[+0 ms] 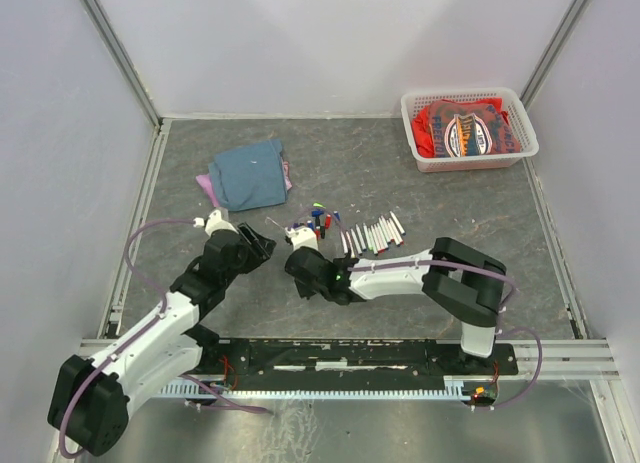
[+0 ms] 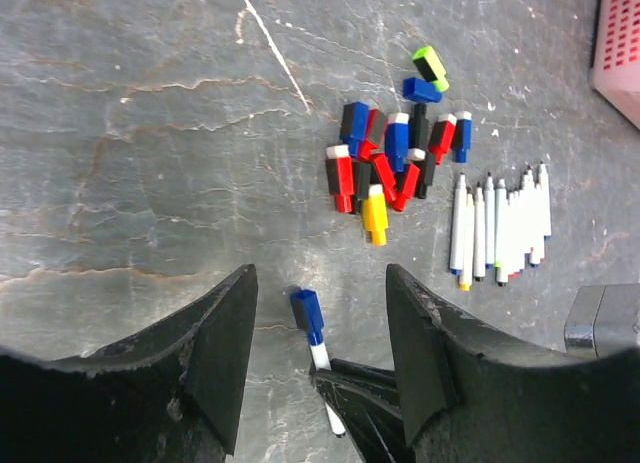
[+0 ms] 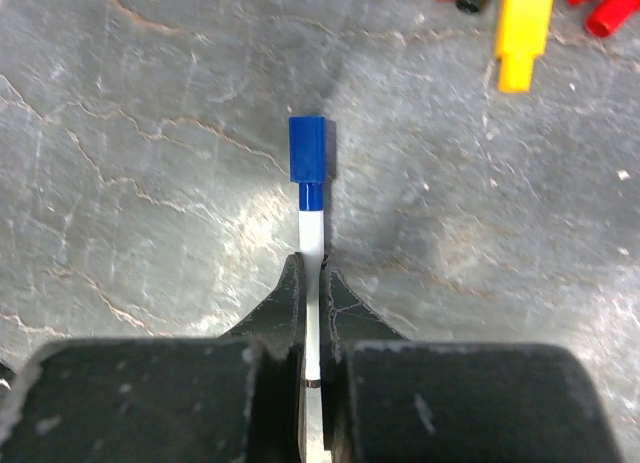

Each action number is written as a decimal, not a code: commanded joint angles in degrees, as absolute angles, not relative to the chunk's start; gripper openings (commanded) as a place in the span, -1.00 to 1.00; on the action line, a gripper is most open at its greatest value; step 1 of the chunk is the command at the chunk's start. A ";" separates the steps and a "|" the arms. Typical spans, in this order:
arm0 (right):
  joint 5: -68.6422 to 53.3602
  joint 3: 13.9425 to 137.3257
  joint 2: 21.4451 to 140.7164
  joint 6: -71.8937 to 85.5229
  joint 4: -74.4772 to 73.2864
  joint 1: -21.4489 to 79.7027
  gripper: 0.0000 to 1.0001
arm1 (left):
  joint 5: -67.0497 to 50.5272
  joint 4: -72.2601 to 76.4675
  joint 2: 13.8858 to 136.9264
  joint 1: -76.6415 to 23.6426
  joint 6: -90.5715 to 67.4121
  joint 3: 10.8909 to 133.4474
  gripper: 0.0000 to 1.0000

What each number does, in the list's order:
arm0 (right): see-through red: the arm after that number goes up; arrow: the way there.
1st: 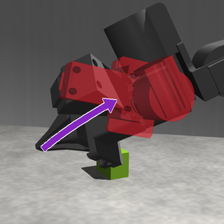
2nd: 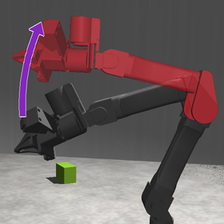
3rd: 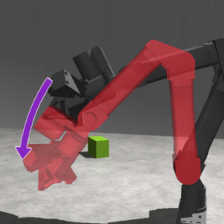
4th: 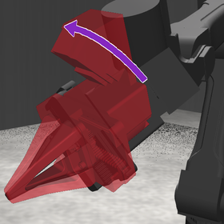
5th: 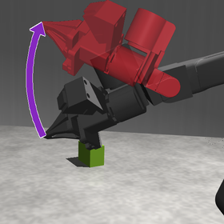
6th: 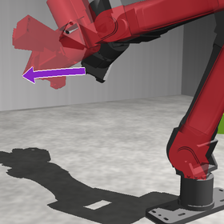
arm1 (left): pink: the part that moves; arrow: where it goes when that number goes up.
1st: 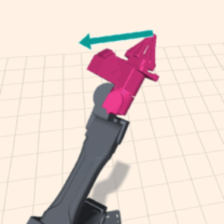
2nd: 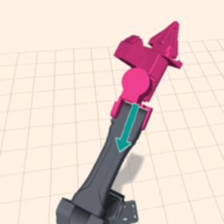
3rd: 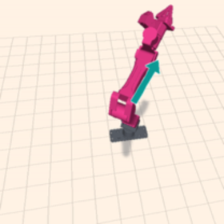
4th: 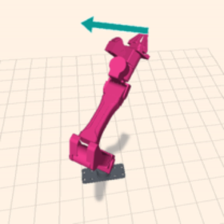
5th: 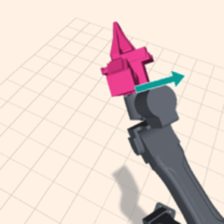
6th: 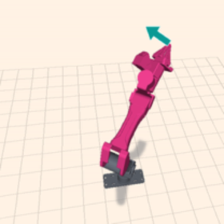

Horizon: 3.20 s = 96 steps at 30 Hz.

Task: Open the pen caps
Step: Pick up the pen from the center of the board, then open the pen cap from the pen.

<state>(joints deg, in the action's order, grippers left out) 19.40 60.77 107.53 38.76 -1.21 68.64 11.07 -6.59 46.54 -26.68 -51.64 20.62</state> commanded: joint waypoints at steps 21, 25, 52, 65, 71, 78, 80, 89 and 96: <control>16.27 50.27 95.45 41.52 14.30 68.86 -0.98 | -9.24 7.15 56.49 -22.64 -50.89 17.79 0.25; 15.42 50.01 94.78 41.70 15.08 68.91 -0.98 | -11.64 9.06 57.31 -22.17 -51.60 17.05 0.24; 8.20 46.66 94.40 44.69 23.68 66.34 -0.98 | -19.51 15.38 58.10 -19.71 -56.20 14.22 -0.09; 6.43 45.87 95.44 45.75 25.67 65.28 -0.98 | -21.31 16.92 57.87 -19.18 -57.19 13.36 -0.30; 6.16 45.67 95.95 46.05 26.41 65.13 -0.98 | -21.53 16.80 57.40 -18.92 -57.08 13.28 -0.48; 6.15 45.20 96.15 46.26 26.94 64.98 -0.98 | -21.84 17.42 57.39 -18.72 -57.25 12.66 -0.61; 6.15 44.97 96.15 46.28 27.21 65.00 -0.98 | -21.96 17.62 57.44 -18.72 -57.34 12.65 -0.65; 5.85 44.61 96.00 46.09 27.83 64.89 -0.97 | -22.66 18.72 57.24 -18.70 -57.78 12.27 -0.94; 5.81 44.88 96.20 45.88 27.48 64.91 -0.48 | -23.29 19.69 56.49 -18.74 -58.87 12.28 -0.94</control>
